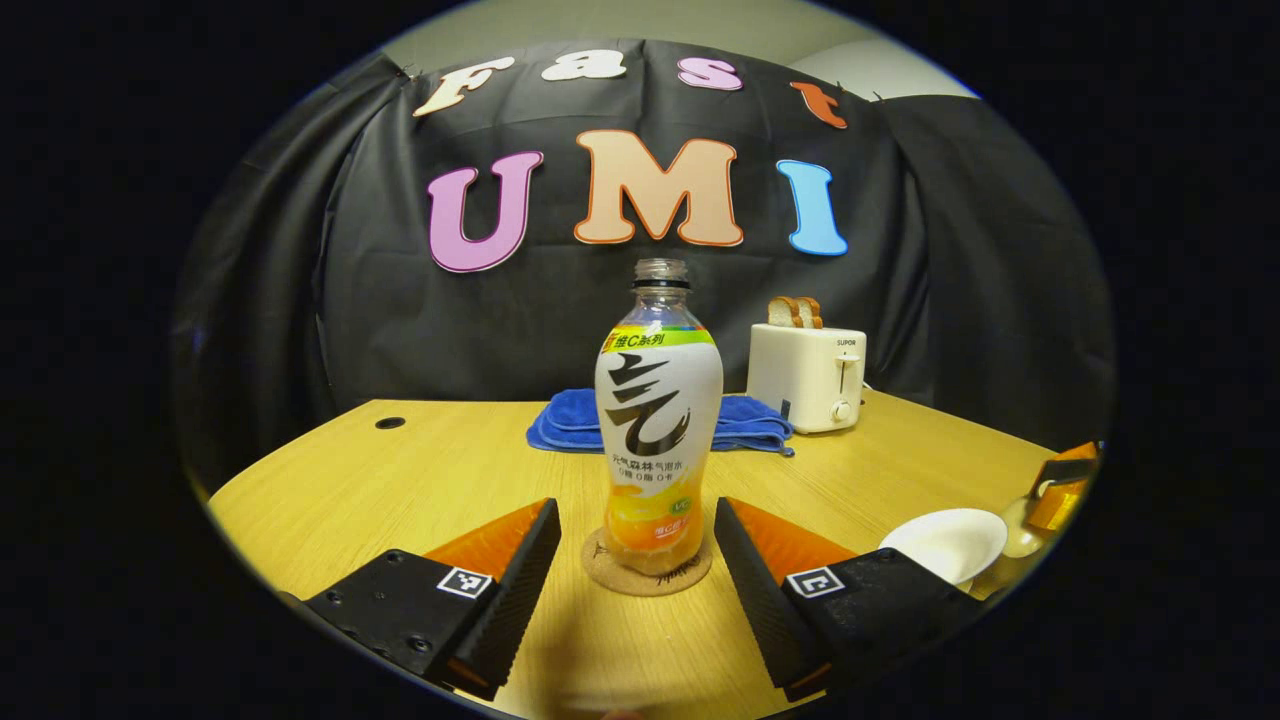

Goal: Open the teacup lid with one hand, grasp the water bottle and pour water into the teacup with the other hand; after pouring, place the water bottle on the coaster and then close the teacup lid.

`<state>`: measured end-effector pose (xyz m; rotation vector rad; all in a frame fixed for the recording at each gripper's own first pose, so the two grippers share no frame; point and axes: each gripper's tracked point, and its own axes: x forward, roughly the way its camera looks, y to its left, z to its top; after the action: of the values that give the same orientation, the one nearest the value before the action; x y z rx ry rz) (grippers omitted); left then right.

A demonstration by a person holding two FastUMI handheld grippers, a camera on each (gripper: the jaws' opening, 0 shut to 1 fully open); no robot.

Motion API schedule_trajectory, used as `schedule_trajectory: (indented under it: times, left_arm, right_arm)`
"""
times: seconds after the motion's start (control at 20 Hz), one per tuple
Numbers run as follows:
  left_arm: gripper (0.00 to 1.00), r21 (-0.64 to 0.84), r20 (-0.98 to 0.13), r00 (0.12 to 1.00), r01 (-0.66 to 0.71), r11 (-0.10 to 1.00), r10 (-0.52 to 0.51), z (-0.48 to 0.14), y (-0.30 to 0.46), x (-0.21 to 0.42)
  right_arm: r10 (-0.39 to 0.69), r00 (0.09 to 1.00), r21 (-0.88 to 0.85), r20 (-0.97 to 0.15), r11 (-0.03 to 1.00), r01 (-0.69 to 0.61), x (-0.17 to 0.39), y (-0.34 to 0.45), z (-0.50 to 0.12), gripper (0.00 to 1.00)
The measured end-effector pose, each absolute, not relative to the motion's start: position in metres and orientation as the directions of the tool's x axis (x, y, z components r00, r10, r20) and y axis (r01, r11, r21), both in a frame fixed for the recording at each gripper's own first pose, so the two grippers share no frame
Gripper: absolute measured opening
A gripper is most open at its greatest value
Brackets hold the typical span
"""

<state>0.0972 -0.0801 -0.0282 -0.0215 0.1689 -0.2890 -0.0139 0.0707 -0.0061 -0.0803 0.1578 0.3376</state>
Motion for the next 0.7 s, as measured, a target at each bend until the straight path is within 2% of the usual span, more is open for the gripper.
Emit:
schedule_trajectory:
  times: [0.7]
  left_arm:
    - [0.90, -0.037, -0.150, 0.951, 0.267, 0.963, -0.270, -0.024, -0.070, 0.078]
  right_arm:
    - [0.344, 0.928, -0.060, -0.144, 0.933, -0.355, -0.027, 0.079, 0.010, 0.25]
